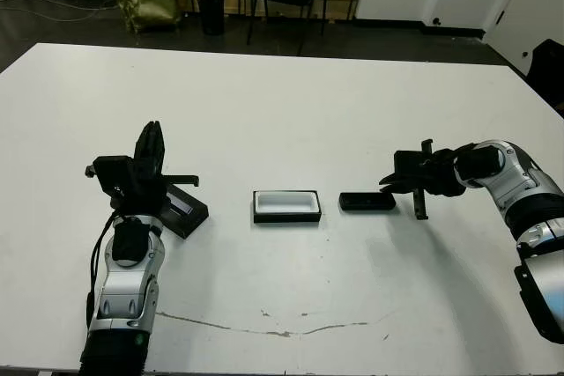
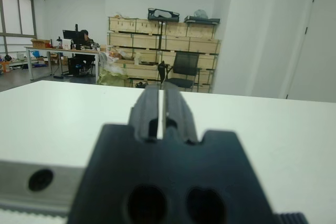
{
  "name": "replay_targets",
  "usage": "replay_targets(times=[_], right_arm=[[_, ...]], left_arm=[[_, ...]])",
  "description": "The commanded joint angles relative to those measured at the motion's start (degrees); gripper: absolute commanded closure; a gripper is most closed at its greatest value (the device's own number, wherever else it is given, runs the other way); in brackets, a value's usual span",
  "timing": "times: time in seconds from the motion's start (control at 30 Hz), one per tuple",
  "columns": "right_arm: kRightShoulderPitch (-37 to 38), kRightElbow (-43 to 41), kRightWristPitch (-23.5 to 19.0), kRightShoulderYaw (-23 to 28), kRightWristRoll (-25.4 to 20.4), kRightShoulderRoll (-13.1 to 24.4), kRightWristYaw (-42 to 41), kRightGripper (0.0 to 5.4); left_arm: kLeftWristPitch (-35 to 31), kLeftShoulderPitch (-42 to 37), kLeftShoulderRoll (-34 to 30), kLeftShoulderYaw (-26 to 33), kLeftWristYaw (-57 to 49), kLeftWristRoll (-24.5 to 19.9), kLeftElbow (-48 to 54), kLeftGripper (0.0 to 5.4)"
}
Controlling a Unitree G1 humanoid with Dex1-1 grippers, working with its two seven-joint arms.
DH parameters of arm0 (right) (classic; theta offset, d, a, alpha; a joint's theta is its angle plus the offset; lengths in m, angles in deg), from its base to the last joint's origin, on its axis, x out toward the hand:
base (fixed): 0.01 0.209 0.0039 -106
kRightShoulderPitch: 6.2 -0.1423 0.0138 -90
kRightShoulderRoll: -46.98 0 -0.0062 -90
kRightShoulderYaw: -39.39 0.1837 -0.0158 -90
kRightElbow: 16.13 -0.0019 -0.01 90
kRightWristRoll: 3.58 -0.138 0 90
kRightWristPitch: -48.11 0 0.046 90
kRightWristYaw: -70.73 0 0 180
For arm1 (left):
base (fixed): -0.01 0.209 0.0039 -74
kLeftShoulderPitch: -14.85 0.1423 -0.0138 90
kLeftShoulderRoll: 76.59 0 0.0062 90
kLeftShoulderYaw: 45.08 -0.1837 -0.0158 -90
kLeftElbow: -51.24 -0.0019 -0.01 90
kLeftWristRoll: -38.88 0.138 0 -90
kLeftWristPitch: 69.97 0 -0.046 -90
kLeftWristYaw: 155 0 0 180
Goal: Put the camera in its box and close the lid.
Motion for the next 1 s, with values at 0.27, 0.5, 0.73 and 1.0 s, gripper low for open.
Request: replay_targets(times=[0.27, 0.5, 0.73, 1.0], right_arm=[[-0.11, 3.95, -3.15, -1.46, 3.36, -1.22, 6.82, 5.40], [-0.09, 5.51, -0.99, -1.72, 3.63, -1.42, 7.60, 5.40], [0.30, 1.37, -0.95, -0.42, 1.18, -0.07, 1.43, 5.40], [1.82, -1.97, -2.43, 0.54, -1.07, 0.34, -2.55, 5.40]], left_arm=[[-1.23, 0.13, 0.05, -0.20, -1.02, 0.76, -0.07, 5.35], [-0.86, 0.25, -0.12, -0.04, -0.78, 0.49, -0.23, 5.35], [-1.40, 0.35, 0.05, -0.09, -1.11, 0.62, 0.24, 5.35], [-1.69, 0.32, 0.12, 0.02, -1.09, 0.03, 0.45, 5.35]])
